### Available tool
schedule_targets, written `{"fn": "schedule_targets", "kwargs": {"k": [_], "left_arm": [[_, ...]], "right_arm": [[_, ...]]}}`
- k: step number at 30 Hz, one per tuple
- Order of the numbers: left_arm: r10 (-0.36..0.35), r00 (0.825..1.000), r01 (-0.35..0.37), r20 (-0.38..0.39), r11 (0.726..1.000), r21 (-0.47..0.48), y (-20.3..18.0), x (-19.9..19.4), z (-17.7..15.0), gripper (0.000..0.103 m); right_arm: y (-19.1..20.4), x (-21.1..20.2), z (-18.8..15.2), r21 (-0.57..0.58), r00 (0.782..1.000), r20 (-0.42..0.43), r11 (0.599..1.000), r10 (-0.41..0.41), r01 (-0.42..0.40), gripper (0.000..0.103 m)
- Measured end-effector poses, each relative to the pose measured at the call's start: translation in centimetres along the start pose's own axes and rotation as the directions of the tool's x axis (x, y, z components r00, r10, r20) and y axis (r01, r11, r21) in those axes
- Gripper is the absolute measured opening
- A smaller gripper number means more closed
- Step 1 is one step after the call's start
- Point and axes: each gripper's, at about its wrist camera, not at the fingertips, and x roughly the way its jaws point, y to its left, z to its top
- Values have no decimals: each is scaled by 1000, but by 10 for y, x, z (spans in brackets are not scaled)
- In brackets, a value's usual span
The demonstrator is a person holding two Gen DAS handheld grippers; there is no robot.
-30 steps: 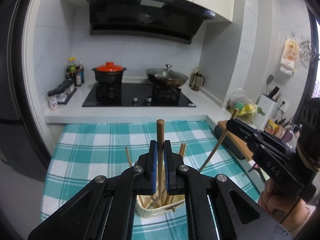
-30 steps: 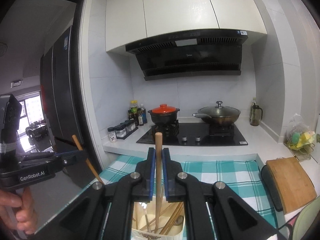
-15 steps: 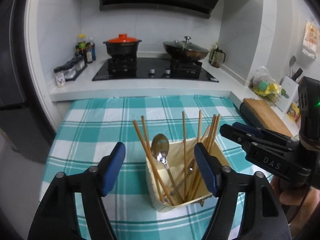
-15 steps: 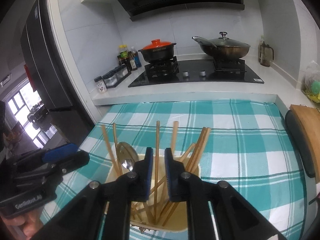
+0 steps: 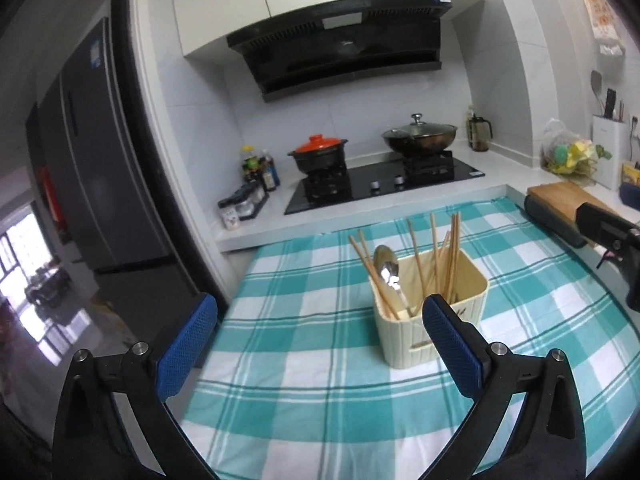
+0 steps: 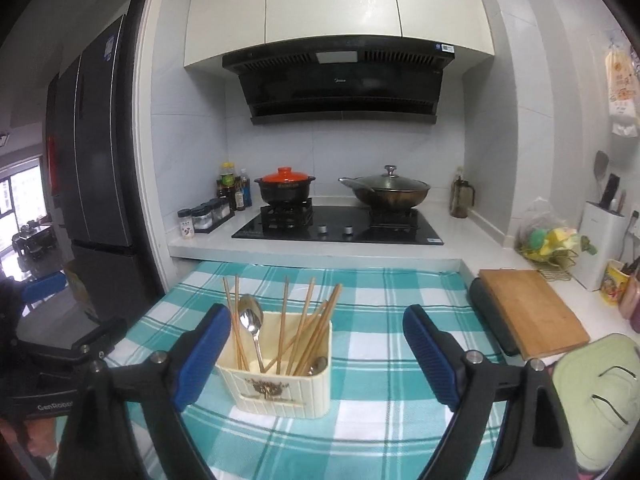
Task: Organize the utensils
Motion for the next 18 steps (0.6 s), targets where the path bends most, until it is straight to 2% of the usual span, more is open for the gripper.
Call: {"fn": "schedule_targets", "kwargs": {"k": [2, 3, 6, 7, 10, 15, 18], "left_arm": [[18, 1000, -18, 14, 1000, -15, 1, -20, -14, 103], [-3, 1000, 3, 5, 1000, -31, 3, -28, -19, 103], [-104, 993, 100, -48, 992, -70, 8, -45, -26, 103], [-116, 992, 112, -48, 991, -79, 9, -51, -27, 103], [-110, 994, 108, -20, 989, -100, 11, -70, -29, 103], [-161, 986, 154, -48, 981, -122, 10, -87, -29, 103], [-150, 988, 144, -45, 982, -119, 9, -96, -30, 103]], "right_arm": [[0, -25, -12, 19, 1000, 9, 1000, -22, 21, 98], [-1, -36, -18, 32, 1000, 16, 999, -14, 13, 103], [3, -61, -32, 33, 1000, -31, 999, -2, 3, 103], [6, -67, -35, 15, 998, -54, 1000, -10, 11, 103], [16, -88, -39, -28, 997, -66, 999, -46, 44, 103], [16, -118, -43, 12, 998, -56, 1000, -5, 5, 103], [17, -129, -42, 14, 999, -42, 1000, 9, -8, 103]]}}
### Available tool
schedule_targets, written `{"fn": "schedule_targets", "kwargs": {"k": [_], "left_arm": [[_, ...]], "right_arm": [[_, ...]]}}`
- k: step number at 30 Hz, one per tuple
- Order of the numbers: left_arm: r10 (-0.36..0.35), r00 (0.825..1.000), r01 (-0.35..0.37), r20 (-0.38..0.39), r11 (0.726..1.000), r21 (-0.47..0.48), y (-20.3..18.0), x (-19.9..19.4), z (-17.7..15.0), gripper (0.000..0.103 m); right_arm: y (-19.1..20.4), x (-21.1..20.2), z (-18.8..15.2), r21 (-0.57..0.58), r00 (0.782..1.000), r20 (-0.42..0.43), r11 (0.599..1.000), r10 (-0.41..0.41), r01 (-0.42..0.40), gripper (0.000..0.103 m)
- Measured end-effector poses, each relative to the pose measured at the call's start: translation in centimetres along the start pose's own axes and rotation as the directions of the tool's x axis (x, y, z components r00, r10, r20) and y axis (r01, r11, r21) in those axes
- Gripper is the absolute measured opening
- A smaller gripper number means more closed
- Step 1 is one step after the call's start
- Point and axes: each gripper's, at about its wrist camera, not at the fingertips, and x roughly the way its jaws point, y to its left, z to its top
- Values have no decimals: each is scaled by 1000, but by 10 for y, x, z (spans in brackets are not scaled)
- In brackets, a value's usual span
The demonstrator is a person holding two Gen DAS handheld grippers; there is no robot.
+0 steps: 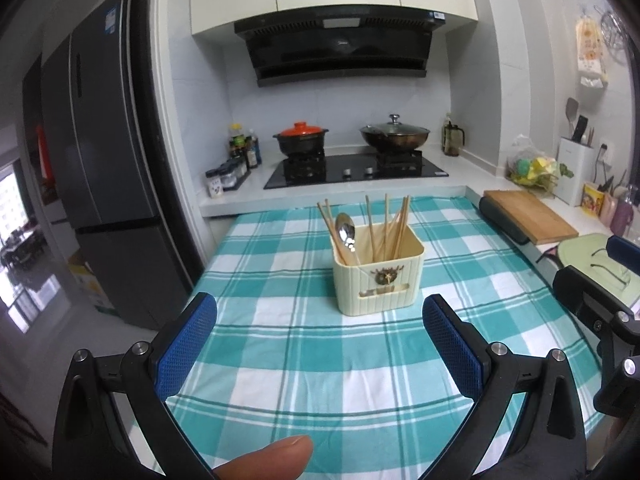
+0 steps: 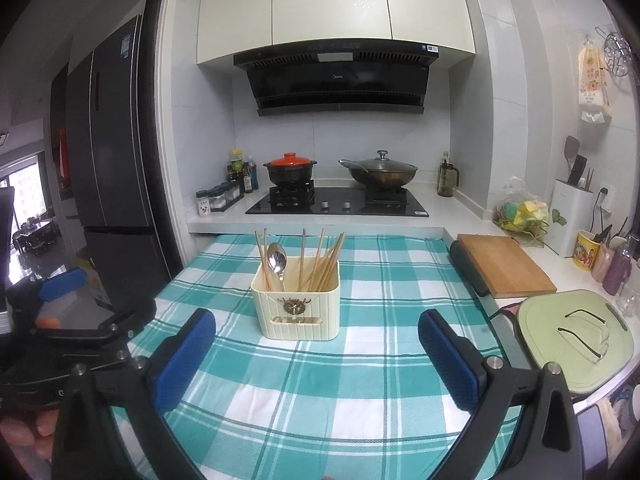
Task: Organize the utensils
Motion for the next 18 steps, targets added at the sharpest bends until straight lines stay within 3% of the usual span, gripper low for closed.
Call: {"fn": "schedule_targets", "kwargs": {"k": [18], "left_arm": [[-20, 1000, 20, 0, 1000, -12, 0, -10, 1, 103]], "right_arm": [[7, -14, -2, -13, 1000, 11, 1000, 27, -27, 103]]}}
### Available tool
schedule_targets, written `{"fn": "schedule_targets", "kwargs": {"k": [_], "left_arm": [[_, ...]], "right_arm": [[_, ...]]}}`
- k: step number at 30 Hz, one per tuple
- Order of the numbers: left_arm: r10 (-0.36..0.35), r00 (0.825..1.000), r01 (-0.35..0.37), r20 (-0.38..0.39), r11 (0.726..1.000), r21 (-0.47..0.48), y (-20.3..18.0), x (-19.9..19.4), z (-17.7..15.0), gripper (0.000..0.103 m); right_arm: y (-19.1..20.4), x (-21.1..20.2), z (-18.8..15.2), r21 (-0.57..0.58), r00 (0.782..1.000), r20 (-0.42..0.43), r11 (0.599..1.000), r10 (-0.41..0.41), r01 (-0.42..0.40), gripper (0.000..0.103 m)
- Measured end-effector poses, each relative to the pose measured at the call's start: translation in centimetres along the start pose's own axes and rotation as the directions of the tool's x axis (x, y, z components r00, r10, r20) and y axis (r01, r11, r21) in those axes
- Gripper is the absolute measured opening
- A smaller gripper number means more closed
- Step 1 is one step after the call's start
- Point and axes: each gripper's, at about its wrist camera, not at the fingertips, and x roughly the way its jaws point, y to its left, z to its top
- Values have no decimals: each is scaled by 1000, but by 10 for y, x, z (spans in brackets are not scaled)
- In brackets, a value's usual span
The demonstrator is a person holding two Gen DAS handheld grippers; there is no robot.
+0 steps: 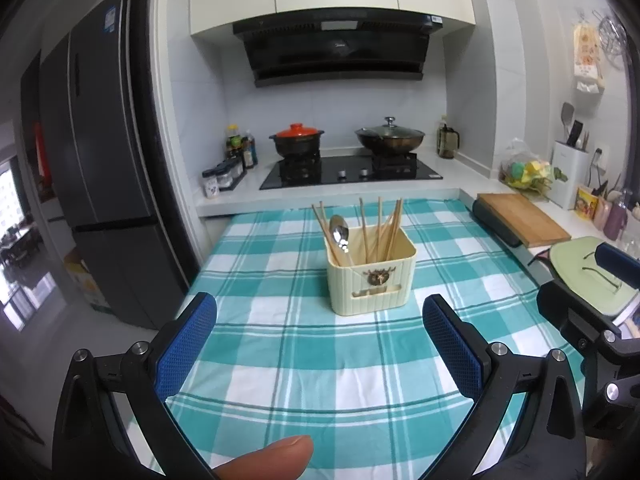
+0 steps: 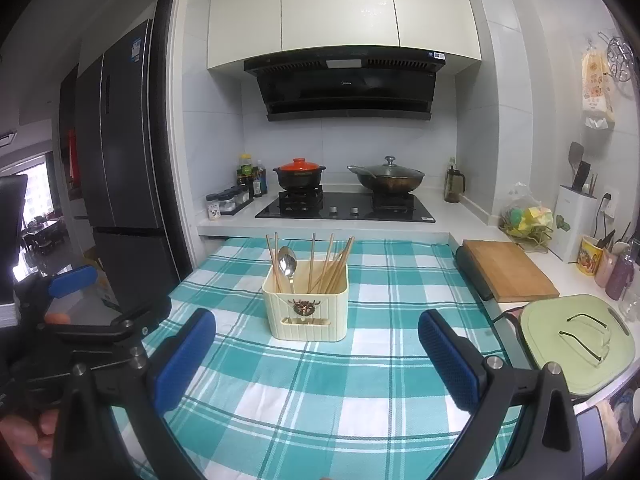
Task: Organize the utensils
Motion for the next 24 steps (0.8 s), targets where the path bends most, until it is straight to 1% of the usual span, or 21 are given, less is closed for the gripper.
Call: {"fn": "schedule_targets", "kwargs": {"k": [24], "left_arm": [[4, 1000, -4, -8, 1000, -16, 1, 0, -1, 103]], "right_arm": [[13, 4, 0, -20, 1000, -9, 1000, 18, -19, 103]]}}
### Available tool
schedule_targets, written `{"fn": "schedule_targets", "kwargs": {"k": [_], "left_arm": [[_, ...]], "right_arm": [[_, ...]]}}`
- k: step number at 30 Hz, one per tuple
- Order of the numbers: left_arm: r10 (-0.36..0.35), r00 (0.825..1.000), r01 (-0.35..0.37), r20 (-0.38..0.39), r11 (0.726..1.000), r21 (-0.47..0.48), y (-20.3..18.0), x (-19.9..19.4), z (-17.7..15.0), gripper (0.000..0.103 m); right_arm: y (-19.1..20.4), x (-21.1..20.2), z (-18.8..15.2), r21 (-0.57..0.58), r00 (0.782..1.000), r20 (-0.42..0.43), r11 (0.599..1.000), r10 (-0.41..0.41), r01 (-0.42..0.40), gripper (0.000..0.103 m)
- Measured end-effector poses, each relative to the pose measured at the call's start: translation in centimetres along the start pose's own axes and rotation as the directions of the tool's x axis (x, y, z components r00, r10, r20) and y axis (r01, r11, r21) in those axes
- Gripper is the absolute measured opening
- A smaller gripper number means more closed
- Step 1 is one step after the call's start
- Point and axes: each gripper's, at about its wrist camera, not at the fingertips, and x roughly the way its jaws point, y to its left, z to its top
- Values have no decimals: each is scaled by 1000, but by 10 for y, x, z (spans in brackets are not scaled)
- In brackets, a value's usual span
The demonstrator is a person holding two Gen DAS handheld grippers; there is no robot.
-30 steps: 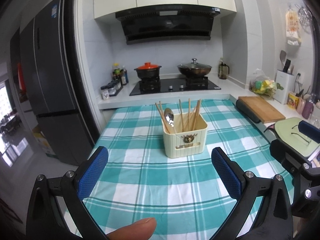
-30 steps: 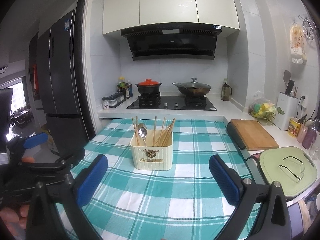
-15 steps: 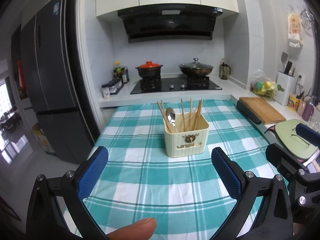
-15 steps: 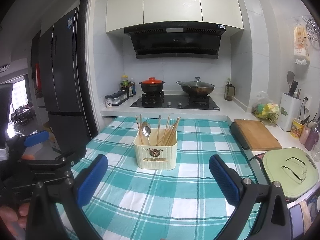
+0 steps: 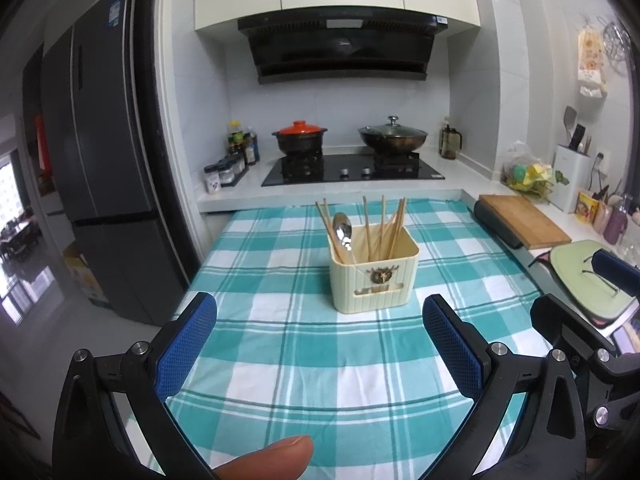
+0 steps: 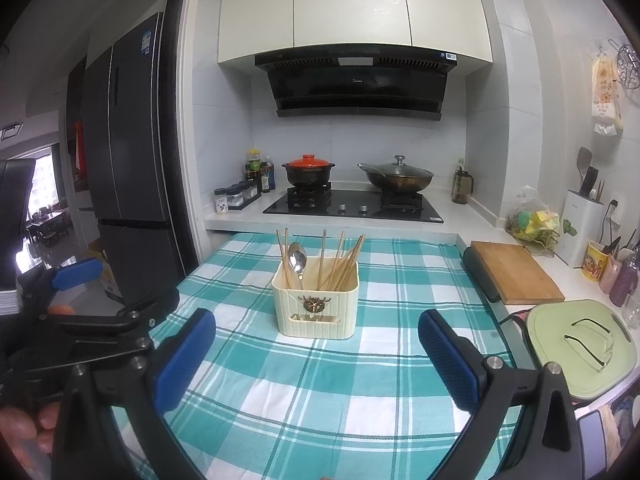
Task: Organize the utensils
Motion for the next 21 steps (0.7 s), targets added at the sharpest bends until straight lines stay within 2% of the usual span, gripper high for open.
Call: {"fn": "schedule_targets", "kwargs": {"k": [21], "left_arm": [[0, 1000, 0, 0, 1000, -8, 2, 1, -2, 103]], "right_arm": [[2, 0, -1, -1, 1000, -2, 1000, 3, -3, 103]]}}
